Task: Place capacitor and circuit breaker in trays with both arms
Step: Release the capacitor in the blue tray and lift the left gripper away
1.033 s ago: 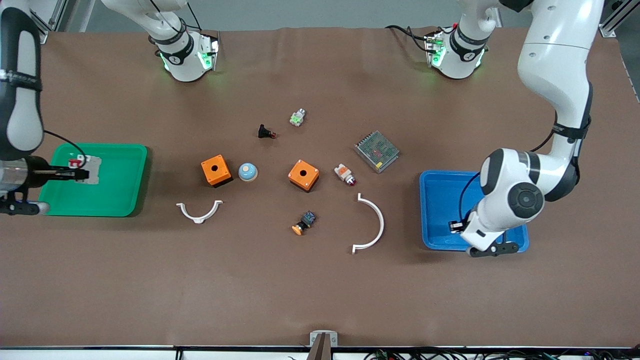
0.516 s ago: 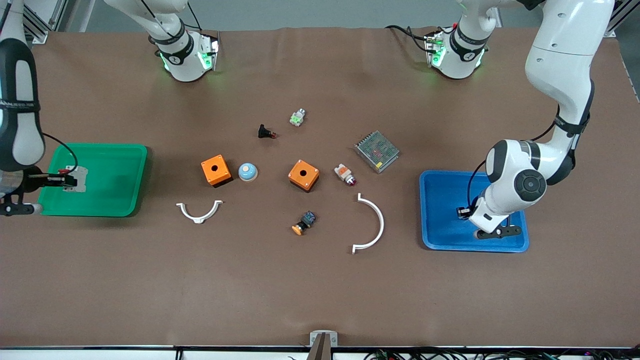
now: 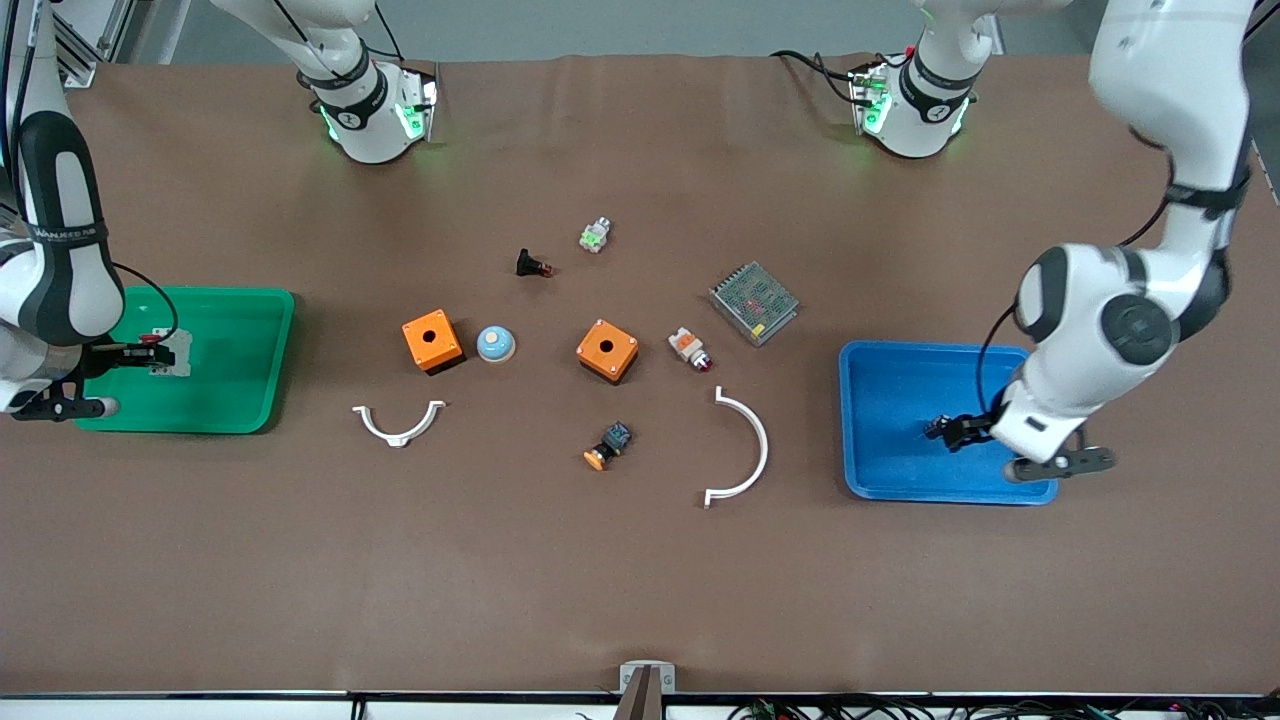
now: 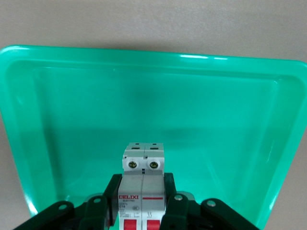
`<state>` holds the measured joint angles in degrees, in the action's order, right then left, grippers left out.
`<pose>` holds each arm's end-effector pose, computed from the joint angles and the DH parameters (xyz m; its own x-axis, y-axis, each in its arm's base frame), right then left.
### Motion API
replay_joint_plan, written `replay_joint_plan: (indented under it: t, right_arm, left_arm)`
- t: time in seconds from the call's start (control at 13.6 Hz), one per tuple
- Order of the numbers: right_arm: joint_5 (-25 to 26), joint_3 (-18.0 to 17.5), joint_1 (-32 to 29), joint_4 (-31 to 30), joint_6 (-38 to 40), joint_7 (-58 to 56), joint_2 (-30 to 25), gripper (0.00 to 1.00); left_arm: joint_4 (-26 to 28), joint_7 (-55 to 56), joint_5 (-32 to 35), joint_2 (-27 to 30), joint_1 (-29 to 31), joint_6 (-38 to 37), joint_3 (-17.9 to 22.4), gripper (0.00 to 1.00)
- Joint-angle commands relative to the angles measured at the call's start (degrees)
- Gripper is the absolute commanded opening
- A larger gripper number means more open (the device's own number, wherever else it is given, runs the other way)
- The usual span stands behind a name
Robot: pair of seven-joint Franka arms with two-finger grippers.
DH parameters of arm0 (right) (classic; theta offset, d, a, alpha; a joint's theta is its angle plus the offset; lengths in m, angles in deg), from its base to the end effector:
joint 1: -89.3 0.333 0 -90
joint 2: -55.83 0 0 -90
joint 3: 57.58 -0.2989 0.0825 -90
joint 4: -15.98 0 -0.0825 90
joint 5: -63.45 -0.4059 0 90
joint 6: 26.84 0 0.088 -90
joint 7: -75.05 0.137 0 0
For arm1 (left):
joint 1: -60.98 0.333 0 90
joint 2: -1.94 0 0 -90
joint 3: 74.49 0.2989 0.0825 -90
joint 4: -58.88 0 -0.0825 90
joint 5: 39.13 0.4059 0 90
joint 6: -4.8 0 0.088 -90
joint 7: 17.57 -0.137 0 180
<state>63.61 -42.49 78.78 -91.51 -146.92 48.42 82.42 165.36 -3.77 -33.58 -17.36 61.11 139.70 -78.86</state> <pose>0.5510 -0.2641 0.1955 0.9662 0.0311 -0.2561 0.0333 -0.9994 0.0042 0.6615 -0.0437 0.2968 0.9802 0.1073 0.1666 0.1112 -0.9937 -0.0141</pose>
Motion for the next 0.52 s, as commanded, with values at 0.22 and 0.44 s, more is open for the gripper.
replay_joint_plan:
  t: [0.22, 0.44]
  right_arm:
    - [0.5, -1.2, -1.5, -5.4, -8.2, -0.4, -0.7, 0.14]
    - [0.4, -1.2, -1.4, -5.3, -8.2, -0.2, -0.8, 0.61]
  left_arm:
    - [-8.7, -3.2, 1.0, 13.4, 0.7, -22.0, -0.8, 1.00]
    - [-13.6, -7.1, 0.4, 16.8, 0.7, -33.1, -1.0, 1.00]
